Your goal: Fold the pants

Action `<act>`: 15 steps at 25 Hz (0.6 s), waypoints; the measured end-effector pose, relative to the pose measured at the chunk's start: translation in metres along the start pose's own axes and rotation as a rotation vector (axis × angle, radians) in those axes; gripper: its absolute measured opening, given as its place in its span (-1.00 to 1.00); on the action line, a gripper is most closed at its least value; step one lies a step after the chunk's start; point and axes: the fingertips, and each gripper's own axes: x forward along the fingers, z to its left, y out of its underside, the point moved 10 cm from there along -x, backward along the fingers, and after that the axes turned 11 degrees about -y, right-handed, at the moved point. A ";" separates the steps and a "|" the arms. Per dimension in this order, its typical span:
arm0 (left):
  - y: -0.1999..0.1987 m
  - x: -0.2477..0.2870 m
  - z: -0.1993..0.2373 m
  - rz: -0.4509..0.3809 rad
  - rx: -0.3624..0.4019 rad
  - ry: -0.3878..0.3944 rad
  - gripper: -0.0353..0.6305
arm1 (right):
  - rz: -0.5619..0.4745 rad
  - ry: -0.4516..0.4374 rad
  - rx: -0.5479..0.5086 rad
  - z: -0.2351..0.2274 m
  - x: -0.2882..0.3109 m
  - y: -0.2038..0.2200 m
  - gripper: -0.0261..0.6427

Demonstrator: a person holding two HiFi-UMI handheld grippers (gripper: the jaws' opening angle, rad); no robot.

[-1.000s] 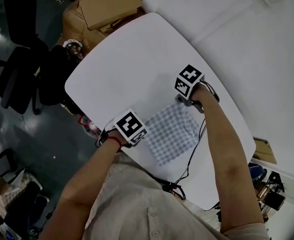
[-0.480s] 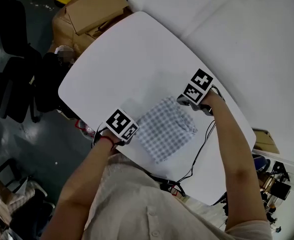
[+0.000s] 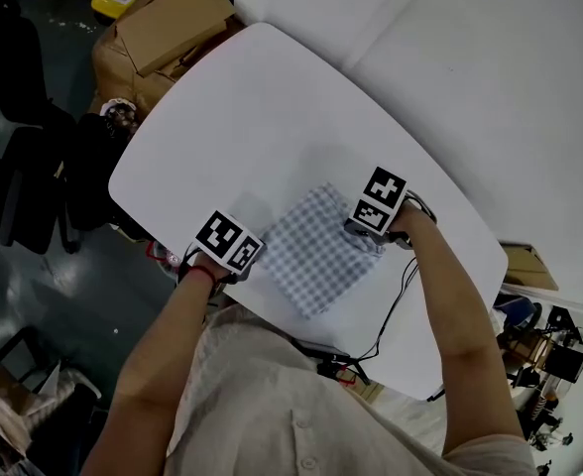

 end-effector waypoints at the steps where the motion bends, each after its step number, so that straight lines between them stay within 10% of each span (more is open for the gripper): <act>1: 0.000 0.000 0.000 0.002 0.000 0.000 -0.82 | 0.005 0.006 0.001 -0.002 0.001 0.000 -0.86; 10: -0.003 0.001 0.000 0.016 0.007 0.003 -0.82 | 0.025 0.186 -0.012 -0.014 -0.036 0.001 -0.87; 15: -0.006 0.002 -0.002 0.004 0.025 -0.031 -0.81 | 0.054 0.108 -0.050 -0.005 -0.014 0.006 -0.87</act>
